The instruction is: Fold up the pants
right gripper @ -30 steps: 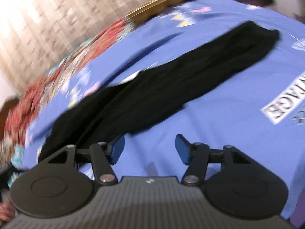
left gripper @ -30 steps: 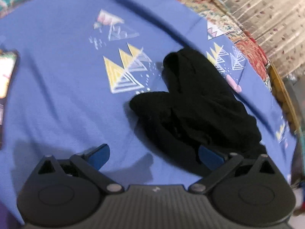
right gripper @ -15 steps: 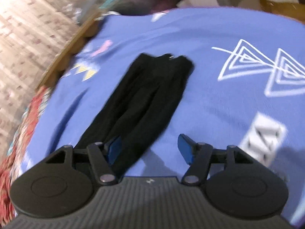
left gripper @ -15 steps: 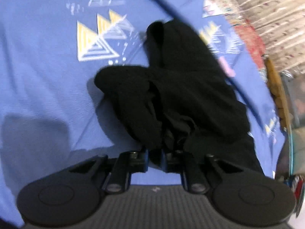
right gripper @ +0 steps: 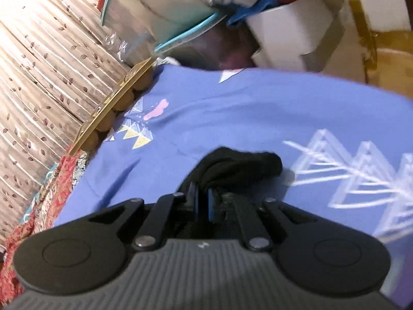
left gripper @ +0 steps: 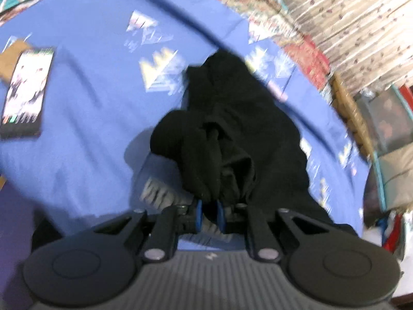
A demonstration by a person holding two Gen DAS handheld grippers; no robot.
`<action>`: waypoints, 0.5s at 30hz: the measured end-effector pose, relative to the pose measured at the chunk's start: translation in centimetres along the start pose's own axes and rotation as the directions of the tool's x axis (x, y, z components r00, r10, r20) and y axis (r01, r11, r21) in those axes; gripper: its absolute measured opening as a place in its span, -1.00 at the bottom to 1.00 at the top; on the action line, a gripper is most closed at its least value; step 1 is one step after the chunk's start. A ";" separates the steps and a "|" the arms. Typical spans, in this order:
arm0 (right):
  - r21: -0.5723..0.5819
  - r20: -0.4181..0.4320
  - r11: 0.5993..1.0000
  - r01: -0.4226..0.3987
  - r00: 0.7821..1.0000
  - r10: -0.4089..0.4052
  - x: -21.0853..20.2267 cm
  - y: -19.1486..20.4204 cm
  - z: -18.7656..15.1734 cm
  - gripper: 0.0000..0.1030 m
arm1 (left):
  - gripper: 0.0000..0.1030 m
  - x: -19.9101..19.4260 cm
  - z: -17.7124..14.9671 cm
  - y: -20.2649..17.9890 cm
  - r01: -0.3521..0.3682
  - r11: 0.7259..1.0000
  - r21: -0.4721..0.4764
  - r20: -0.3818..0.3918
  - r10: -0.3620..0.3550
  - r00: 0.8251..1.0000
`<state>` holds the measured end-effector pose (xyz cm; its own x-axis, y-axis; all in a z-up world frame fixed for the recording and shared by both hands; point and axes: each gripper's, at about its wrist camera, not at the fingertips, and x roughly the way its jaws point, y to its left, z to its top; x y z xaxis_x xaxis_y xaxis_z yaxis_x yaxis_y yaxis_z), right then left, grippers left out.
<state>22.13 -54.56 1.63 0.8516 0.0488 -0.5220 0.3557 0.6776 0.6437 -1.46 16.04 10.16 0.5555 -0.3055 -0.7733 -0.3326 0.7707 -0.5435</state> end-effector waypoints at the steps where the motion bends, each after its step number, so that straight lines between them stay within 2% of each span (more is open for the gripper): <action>1: -0.012 -0.013 0.999 0.030 0.999 -0.030 -0.5 -0.7 -0.3 -0.79 | -0.76 0.5 -0.9 0.9 -0.014 1.000 -0.003 -0.029 0.014 0.999; 2: -0.037 -0.033 0.996 0.080 0.996 -0.081 -0.7 -1.3 -1.0 -0.68 | -0.65 1.4 -1.7 1.4 -0.046 0.999 0.012 -0.060 0.046 0.997; 3: -0.062 -0.052 0.988 0.142 0.988 -0.146 -0.7 -2.0 -1.7 -0.54 | -0.59 2.7 -2.7 2.0 -0.117 0.992 0.051 -0.102 0.122 0.987; 4: -0.080 -0.071 0.978 0.194 0.977 -0.199 -0.6 -2.5 -2.5 -0.08 | -0.62 3.6 -3.4 2.6 -0.179 0.981 0.080 -0.136 0.188 0.973; 5: -0.079 -0.074 0.970 0.232 0.968 -0.238 -1.0 -3.3 -3.2 0.08 | -0.63 4.3 -3.9 3.3 -0.222 0.970 0.101 -0.166 0.237 0.957; 6: -0.062 -0.048 0.963 0.261 0.963 -0.264 -1.8 -4.0 -3.8 0.06 | -0.63 4.4 -4.2 4.1 -0.232 0.967 0.105 -0.185 0.248 0.951; 7: -0.036 -0.004 0.958 0.285 0.959 -0.285 -3.1 -4.5 -4.2 0.07 | -0.60 3.8 -4.0 5.0 -0.210 0.974 0.087 -0.181 0.222 0.958; 9: 0.011 0.104 0.950 0.312 0.945 -0.311 -5.6 -5.0 -4.2 0.08 | -0.50 1.6 -2.9 6.3 -0.163 0.985 0.049 -0.109 0.168 0.980; 10: 0.006 0.138 0.951 0.310 0.941 -0.308 -6.4 -4.8 -3.9 0.08 | -0.38 0.4 -1.9 6.7 -0.163 0.986 0.040 -0.053 0.165 0.985; 11: -0.017 0.162 0.953 0.302 0.942 -0.296 -6.6 -4.1 -3.3 0.07 | -0.29 -0.5 -0.7 6.9 -0.176 0.984 0.034 0.013 0.175 0.984; 13: -0.092 0.184 0.964 0.251 0.955 -0.231 -6.9 -1.5 -2.7 0.07 | -0.29 -1.2 1.7 6.6 -0.191 0.981 0.042 0.106 0.186 0.977; 15: -0.187 0.148 0.972 0.140 0.982 -0.113 -5.9 2.2 -2.3 0.07 | -0.29 -0.2 4.2 5.0 -0.174 0.981 0.082 0.174 0.158 0.972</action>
<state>16.96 -51.64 4.82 0.8537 -0.1375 -0.5024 0.3932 0.8027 0.4485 0.00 22.32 8.97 0.6201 -0.0780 -0.7806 -0.3609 0.8551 -0.3722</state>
